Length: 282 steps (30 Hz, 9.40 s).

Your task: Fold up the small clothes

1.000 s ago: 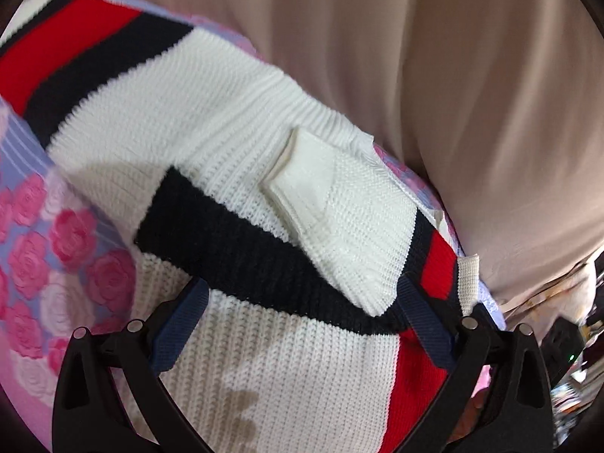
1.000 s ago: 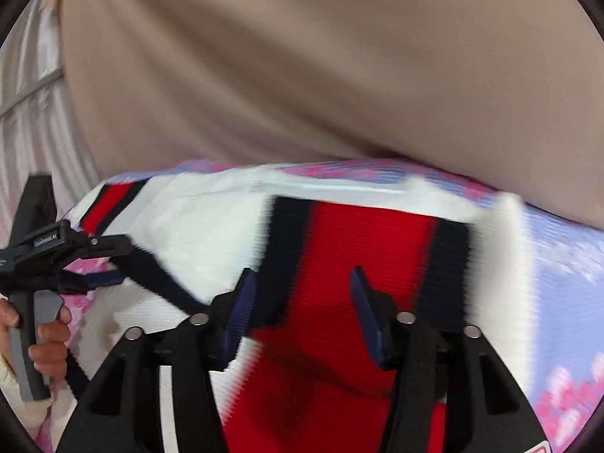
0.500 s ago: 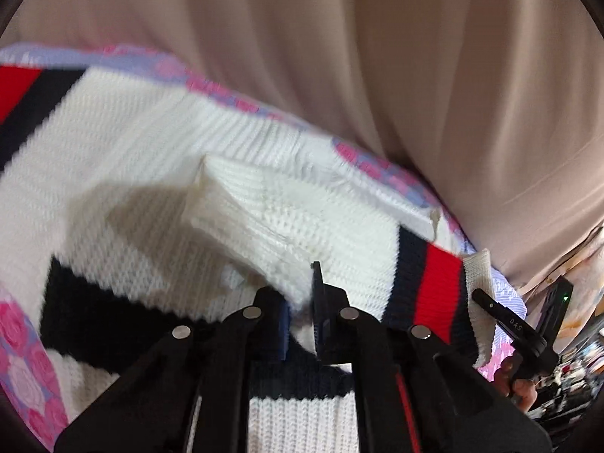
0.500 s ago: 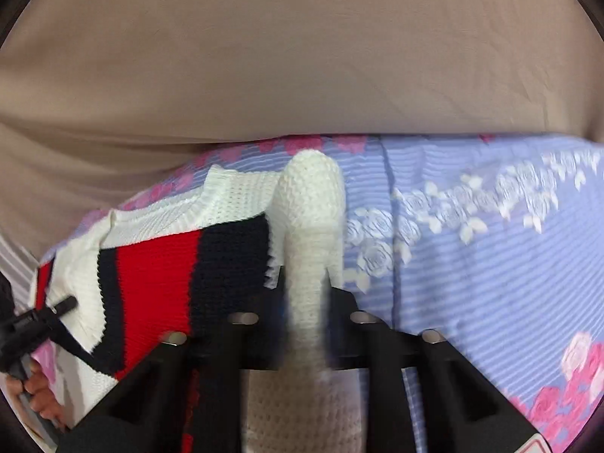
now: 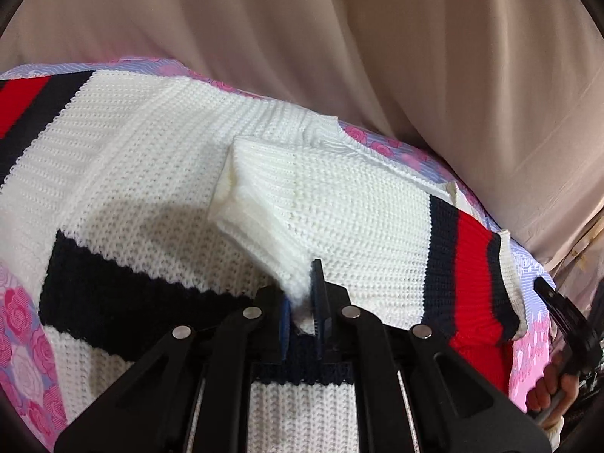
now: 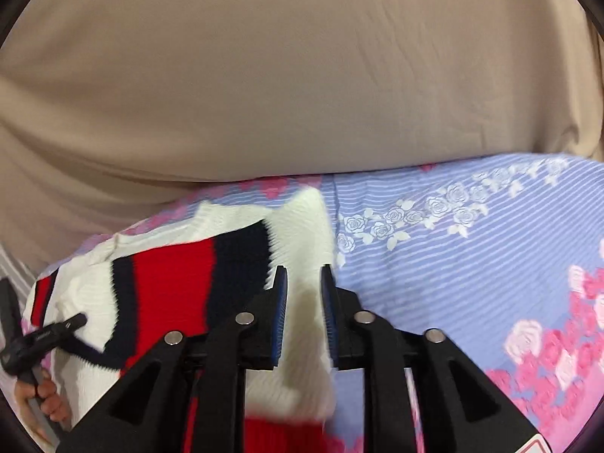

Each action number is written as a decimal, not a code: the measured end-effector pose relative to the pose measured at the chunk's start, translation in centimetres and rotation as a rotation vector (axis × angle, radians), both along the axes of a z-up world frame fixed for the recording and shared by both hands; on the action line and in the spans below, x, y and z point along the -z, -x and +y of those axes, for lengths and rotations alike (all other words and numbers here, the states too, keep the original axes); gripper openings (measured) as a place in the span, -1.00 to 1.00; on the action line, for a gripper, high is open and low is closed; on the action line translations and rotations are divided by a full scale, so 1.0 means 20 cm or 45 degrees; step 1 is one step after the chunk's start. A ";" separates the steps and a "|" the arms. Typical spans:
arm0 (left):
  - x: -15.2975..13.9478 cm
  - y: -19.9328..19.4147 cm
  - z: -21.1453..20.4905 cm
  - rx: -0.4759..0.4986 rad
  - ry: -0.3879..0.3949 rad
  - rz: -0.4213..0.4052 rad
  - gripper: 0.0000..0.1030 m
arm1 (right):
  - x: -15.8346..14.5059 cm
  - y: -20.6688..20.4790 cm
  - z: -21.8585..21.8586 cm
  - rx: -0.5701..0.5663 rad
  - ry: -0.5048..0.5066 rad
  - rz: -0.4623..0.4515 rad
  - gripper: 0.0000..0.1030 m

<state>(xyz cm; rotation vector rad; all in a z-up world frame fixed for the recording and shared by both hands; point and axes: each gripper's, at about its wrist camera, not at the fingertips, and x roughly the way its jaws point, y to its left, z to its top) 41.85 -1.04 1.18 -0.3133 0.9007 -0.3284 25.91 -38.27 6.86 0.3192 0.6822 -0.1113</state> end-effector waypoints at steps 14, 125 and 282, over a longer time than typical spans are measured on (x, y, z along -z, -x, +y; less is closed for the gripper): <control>0.06 0.08 0.03 -0.020 -0.006 -0.024 -0.77 | 0.20 0.01 0.13 -0.083 0.242 0.182 -0.88; -0.09 0.29 0.57 -0.315 0.461 0.090 0.35 | -0.47 -0.15 0.50 -0.212 -0.126 -0.199 -0.81; -0.73 2.50 0.81 0.268 0.403 -0.444 -0.88 | -0.47 2.20 0.34 -0.416 -0.271 -0.599 -0.87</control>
